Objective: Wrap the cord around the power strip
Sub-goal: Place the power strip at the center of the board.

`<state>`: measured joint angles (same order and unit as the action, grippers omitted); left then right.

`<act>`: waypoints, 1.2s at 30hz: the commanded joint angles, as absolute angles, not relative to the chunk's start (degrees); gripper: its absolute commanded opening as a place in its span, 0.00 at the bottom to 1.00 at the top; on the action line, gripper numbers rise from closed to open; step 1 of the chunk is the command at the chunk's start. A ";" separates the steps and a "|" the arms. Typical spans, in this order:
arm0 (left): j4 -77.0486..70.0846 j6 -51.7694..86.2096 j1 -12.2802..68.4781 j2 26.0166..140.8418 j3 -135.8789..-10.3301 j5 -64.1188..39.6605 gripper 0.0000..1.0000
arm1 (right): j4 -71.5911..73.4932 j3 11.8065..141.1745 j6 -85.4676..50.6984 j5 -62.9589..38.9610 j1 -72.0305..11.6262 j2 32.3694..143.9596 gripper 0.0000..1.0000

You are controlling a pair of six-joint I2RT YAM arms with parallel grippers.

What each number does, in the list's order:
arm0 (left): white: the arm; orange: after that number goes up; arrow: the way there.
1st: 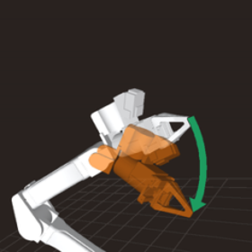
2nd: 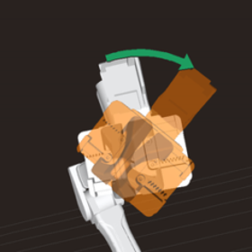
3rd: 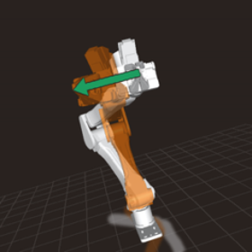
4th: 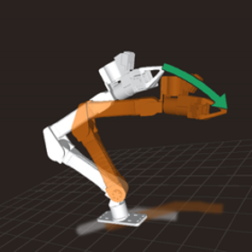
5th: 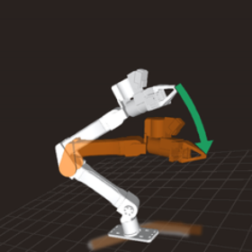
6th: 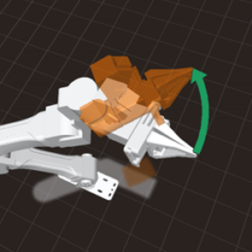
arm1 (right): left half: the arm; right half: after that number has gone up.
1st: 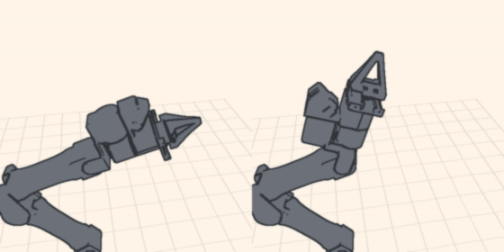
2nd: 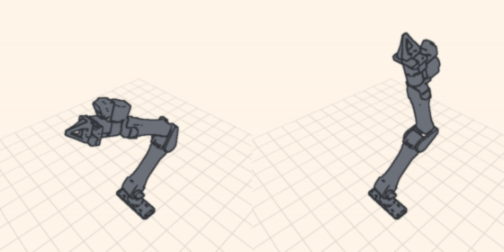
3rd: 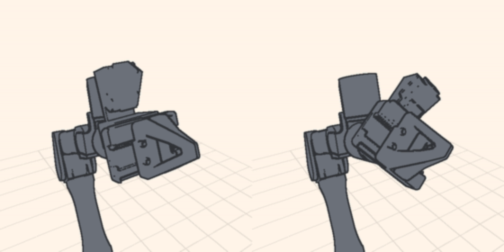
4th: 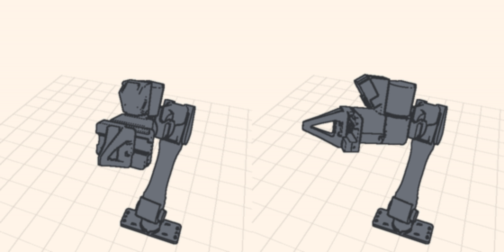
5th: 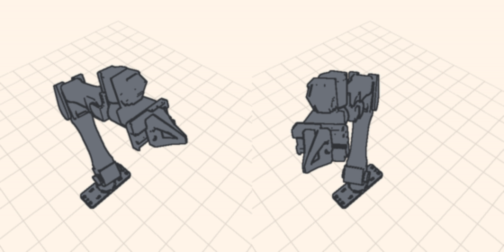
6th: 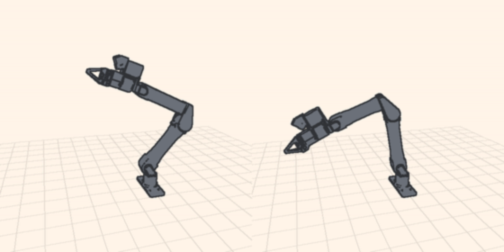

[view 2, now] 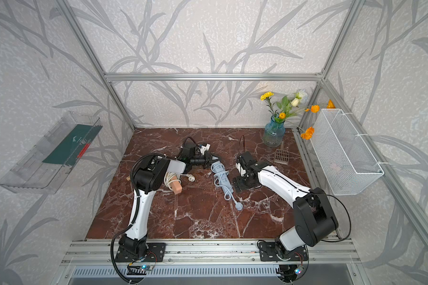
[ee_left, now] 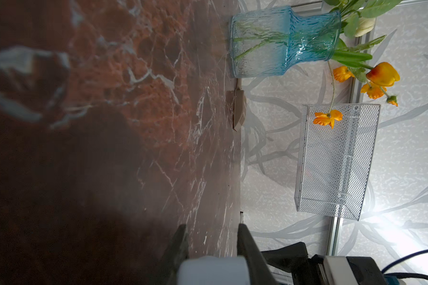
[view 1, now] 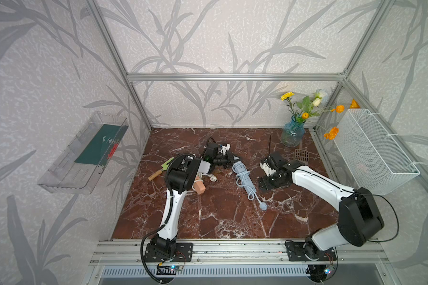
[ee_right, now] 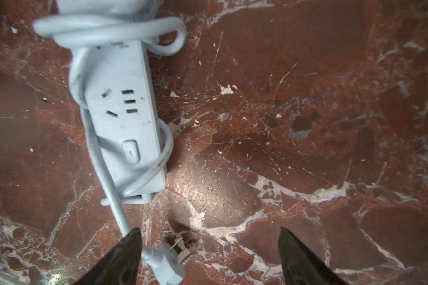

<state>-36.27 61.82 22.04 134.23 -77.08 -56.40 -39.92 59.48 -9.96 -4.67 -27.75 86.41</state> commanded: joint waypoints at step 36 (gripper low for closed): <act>30.37 20.65 27.33 118.23 -99.68 -14.74 0.93 | -30.79 58.30 -15.22 -8.33 -25.84 79.47 0.84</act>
<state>30.04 21.96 27.07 123.22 -100.60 -19.27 -32.18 59.02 -14.98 -8.16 -26.13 81.87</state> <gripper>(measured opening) 0.929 0.842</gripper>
